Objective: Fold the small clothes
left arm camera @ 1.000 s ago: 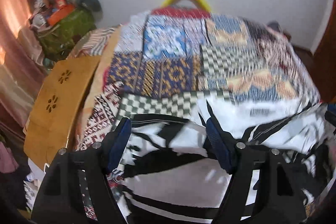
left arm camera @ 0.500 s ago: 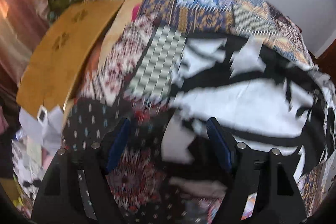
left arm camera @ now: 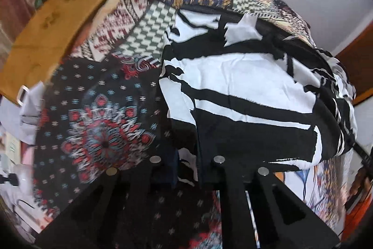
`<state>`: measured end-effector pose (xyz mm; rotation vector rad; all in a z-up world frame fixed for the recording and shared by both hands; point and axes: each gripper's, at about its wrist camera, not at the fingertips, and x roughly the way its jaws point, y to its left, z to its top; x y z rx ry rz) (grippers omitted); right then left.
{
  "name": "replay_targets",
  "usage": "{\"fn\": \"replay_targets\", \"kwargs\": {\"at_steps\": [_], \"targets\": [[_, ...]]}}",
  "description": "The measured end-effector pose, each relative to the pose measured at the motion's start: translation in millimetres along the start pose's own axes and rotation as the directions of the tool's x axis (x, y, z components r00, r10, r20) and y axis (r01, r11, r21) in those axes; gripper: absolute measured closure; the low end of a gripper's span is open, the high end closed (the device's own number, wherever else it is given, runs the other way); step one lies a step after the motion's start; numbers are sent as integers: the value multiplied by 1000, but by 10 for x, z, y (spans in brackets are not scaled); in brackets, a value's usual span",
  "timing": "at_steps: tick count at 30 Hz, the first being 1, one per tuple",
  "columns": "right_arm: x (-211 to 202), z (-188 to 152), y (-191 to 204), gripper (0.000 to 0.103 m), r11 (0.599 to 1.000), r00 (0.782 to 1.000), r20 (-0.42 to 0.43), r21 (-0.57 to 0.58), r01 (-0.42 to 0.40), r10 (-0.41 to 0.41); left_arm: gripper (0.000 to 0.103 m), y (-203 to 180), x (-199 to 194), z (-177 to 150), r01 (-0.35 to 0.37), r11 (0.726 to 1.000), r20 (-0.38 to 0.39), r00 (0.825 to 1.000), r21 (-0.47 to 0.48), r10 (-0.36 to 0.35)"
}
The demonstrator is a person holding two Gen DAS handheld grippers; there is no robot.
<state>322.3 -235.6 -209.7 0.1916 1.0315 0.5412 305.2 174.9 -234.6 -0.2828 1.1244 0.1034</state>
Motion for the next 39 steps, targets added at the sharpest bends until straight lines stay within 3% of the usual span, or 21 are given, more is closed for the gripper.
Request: {"fn": "replay_targets", "kwargs": {"at_steps": [8, 13, 18, 21, 24, 27, 31, 39], "targets": [[-318, -351, -34, 93, 999, 1000, -4, -32, 13, -13, 90, 64, -407, -488, 25, 998, 19, 999, 57, -26], [-423, -565, 0, 92, 997, 999, -15, -69, 37, -38, 81, 101, -432, -765, -62, 994, 13, 998, 86, 61], [-609, -551, 59, 79, 986, 991, 34, -105, 130, -127, 76, 222, -585, -725, -186, 980, 56, 982, 74, 182], [-738, -477, 139, 78, 973, 981, 88, -141, 184, -173, 75, 193, -709, -617, -202, 976, 91, 977, 78, 195], [-788, -353, 257, 77, 971, 982, 120, -170, 168, -148, 64, 51, -785, -494, -188, 977, 127, 977, 104, 174], [-671, -228, 407, 77, 972, 988, 115, -202, 121, -99, 54, -184, -767, -348, -156, 978, 158, 978, 142, 133], [-241, -103, 604, 77, 971, 999, 36, -235, 48, -41, 52, -532, -565, -191, -106, 974, 143, 987, 201, 78], [627, 46, 740, 77, 979, 985, -167, -204, -4, -31, 51, -745, 196, -240, -115, 958, 9, 993, 262, 117]]}}
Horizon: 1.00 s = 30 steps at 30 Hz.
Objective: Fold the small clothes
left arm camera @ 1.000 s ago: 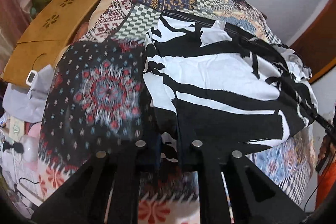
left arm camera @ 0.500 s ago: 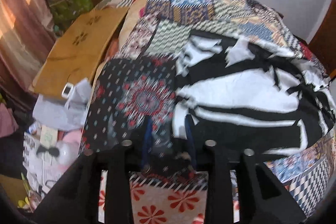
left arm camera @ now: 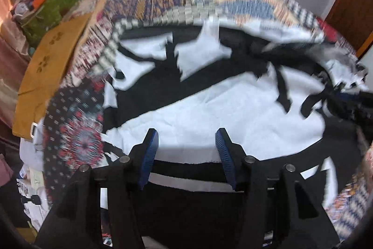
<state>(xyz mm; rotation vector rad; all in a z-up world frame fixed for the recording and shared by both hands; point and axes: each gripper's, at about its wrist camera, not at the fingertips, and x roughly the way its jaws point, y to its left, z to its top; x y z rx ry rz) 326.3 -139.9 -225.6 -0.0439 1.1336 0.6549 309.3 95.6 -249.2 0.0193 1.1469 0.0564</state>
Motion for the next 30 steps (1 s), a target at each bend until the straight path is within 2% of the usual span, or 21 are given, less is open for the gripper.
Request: {"fn": "replay_targets", "kwargs": {"at_steps": [7, 10, 13, 15, 19, 21, 23, 25, 27, 29, 30], "targets": [[244, 345, 135, 77, 997, 999, -10, -61, 37, -37, 50, -29, 79, -86, 3, 1000, 19, 1000, 24, -4], [157, 599, 98, 77, 994, 992, 84, -48, 93, -89, 49, -47, 64, -123, -3, 999, 30, 1000, 36, 2], [-8, 791, -78, 77, 994, 980, 168, 44, 99, -105, 49, -21, 57, -93, 7, 999, 20, 1000, 34, -8], [-151, 822, -155, 77, 992, 970, 213, 74, 107, -120, 49, 14, 4, -67, 8, 999, 14, 1000, 40, -9], [-525, 767, -262, 76, 989, 941, 304, 77, 129, -146, 46, 181, -164, 59, -36, 999, 72, 997, 39, 33], [-704, 658, -353, 66, 990, 935, 328, 65, 123, -138, 41, 317, -221, 161, -59, 998, 101, 993, 9, 58], [-862, 496, -432, 47, 989, 926, 346, 49, 140, -148, 37, 502, -240, 283, -64, 997, 123, 990, -47, 69], [-941, 342, -501, 39, 985, 923, 347, 26, 168, -166, 34, 699, -179, 410, -63, 993, 118, 990, -100, 75], [-969, 229, -608, 36, 982, 926, 328, 21, 188, -185, 34, 842, -59, 527, -76, 987, 88, 992, -141, 89], [-922, 134, -722, 28, 981, 938, 290, 35, 190, -192, 34, 932, 75, 628, -74, 984, 51, 995, -163, 83], [-897, 117, -777, 28, 981, 943, 269, 38, 193, -196, 34, 956, 147, 669, -70, 983, 34, 996, -172, 77]]}}
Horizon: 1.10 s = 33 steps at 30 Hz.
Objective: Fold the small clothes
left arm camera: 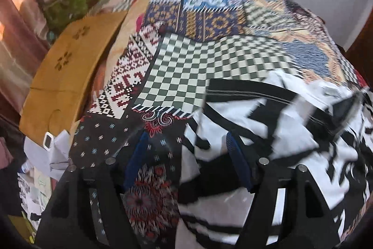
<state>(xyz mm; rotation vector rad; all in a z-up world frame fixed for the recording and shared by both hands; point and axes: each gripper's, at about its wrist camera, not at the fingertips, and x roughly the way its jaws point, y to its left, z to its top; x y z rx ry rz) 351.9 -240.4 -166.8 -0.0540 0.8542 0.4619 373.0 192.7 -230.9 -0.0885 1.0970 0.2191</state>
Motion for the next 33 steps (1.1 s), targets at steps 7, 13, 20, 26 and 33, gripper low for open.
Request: {"fn": "replay_targets", "kwargs": {"at_steps": [7, 13, 20, 26, 33], "targets": [[407, -33, -109, 28, 1000, 996, -92, -27, 12, -14, 48, -105, 285, 195, 120, 992, -44, 992, -37, -121], [550, 94, -137, 87, 993, 993, -68, 64, -97, 101, 95, -303, 291, 223, 117, 993, -31, 993, 22, -116], [352, 78, -274, 97, 984, 992, 16, 130, -124, 123, 99, -54, -174, 370, 39, 998, 169, 985, -57, -28], [330, 12, -537, 99, 967, 994, 40, 230, -110, 104, 99, 112, -272, 471, 40, 989, 219, 976, -141, -8], [400, 87, -586, 98, 955, 994, 43, 275, -111, 104, 96, -60, 4, 473, -35, 997, 155, 987, -74, 46]]}}
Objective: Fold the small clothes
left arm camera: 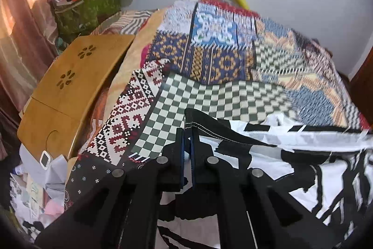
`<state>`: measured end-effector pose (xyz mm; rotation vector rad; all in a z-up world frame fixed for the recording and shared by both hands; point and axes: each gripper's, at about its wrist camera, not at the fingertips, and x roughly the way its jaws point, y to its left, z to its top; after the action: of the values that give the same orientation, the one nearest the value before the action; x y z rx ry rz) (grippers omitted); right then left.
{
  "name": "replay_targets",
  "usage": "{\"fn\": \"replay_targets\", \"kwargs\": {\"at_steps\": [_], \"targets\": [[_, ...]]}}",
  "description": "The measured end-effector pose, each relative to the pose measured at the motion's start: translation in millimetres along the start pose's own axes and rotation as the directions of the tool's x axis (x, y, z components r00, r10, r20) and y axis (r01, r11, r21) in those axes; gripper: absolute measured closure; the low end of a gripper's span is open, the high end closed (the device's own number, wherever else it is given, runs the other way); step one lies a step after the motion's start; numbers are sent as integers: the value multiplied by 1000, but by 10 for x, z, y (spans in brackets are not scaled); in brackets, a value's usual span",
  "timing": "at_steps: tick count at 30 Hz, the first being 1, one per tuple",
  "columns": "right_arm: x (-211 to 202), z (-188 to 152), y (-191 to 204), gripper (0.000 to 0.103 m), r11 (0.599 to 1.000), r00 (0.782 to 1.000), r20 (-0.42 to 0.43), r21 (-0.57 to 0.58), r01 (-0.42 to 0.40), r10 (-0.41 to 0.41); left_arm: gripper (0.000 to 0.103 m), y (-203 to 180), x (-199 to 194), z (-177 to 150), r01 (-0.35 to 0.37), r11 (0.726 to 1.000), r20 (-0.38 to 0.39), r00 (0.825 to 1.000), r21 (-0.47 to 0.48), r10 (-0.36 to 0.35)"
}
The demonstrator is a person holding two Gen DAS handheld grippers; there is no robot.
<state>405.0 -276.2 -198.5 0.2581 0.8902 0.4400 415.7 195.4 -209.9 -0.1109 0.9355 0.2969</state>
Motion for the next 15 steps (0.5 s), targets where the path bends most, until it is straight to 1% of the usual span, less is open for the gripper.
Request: {"fn": "replay_targets", "kwargs": {"at_steps": [1, 2, 3, 4, 5, 7, 8, 9, 10, 11, 13, 15], "targets": [[4, 25, -23, 97, 1000, 1000, 1, 11, -4, 3, 96, -27, 19, -9, -20, 1000, 0, 1000, 14, 20], [0, 69, -41, 92, 1000, 1000, 5, 27, -3, 2, 96, -36, 45, -10, -76, 997, 13, 997, 34, 76], [-12, 103, -63, 90, 999, 1000, 9, 44, 11, -12, 96, -41, 46, -13, -110, 993, 21, 994, 41, 110], [-41, 119, -81, 86, 998, 999, 18, 58, 25, -26, 94, -28, 48, -9, -137, 990, 27, 990, 44, 136], [-83, 125, -91, 82, 996, 998, 32, 71, 46, -48, 93, 15, 35, -7, -136, 990, 26, 991, 37, 135], [-168, 116, -68, 76, 995, 995, 56, 65, 77, -81, 87, 108, -11, -1, -99, 995, 17, 995, 6, 99], [-228, 101, -26, 75, 995, 993, 68, 37, 91, -93, 85, 143, -47, -4, -75, 997, 13, 997, -7, 75], [-285, 77, 31, 75, 994, 991, 80, 2, 107, -107, 80, 154, -86, -10, -56, 998, 8, 998, -10, 56], [-305, 66, 60, 75, 993, 990, 83, -19, 115, -114, 75, 136, -129, -22, -39, 999, 8, 999, -3, 39], [-337, 38, 129, 75, 991, 990, 81, -56, 118, -113, 73, 94, -154, -29, -29, 1000, 8, 1000, 9, 29], [-352, -18, 258, 75, 990, 994, 65, -109, 93, -86, 65, -30, -218, -64, 0, 999, 5, 1000, 49, 0], [-333, -81, 401, 75, 987, 997, 41, -150, 64, -58, 60, -216, -260, -107, 50, 995, -10, 999, 91, -49]]}}
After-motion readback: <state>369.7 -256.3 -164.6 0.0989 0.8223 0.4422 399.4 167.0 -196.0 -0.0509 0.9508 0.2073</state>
